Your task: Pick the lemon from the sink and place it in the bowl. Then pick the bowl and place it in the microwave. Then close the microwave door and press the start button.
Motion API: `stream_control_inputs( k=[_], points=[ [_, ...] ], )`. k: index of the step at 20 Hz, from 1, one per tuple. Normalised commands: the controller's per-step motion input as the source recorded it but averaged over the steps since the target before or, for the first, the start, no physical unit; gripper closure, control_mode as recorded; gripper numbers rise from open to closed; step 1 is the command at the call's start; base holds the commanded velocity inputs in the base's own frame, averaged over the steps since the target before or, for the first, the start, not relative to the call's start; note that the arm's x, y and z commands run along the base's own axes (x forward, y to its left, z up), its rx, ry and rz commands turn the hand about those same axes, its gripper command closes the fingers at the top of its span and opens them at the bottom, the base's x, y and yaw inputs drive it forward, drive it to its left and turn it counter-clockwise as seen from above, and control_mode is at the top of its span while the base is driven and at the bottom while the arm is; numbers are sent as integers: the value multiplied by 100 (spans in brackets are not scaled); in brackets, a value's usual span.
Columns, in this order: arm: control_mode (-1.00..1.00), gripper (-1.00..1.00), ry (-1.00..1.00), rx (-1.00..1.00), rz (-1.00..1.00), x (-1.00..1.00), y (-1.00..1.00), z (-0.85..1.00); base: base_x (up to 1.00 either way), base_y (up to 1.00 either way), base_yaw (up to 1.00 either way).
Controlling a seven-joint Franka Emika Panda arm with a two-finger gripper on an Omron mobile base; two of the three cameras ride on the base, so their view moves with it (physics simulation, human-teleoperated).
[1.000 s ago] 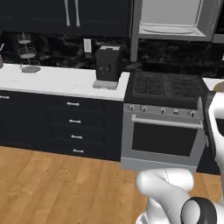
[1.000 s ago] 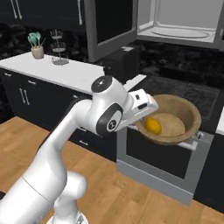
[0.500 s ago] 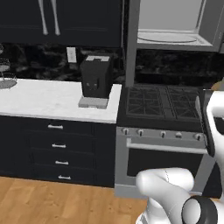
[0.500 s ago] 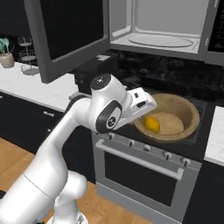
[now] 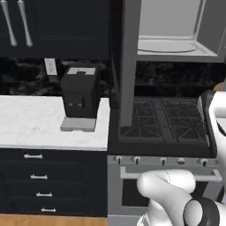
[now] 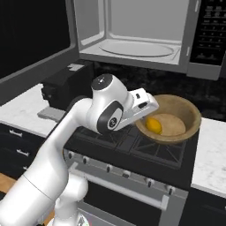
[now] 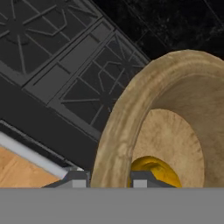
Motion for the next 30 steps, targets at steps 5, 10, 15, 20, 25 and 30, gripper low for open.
stream_control_inputs(
  k=[5,10,15,20,25,30],
  points=[
    [100,100,0,0,0,0,0,0,56,0,-24],
    [100,100,0,0,0,0,0,0,23,0,-27],
    [100,100,0,0,0,0,0,0,39,0,-23],
    [100,100,0,0,0,0,0,0,61,0,-15],
    [100,100,0,0,0,0,0,0,26,0,-3],
    [-100,100,-2,0,0,-16,2,-1,3,0,0]
  ],
)
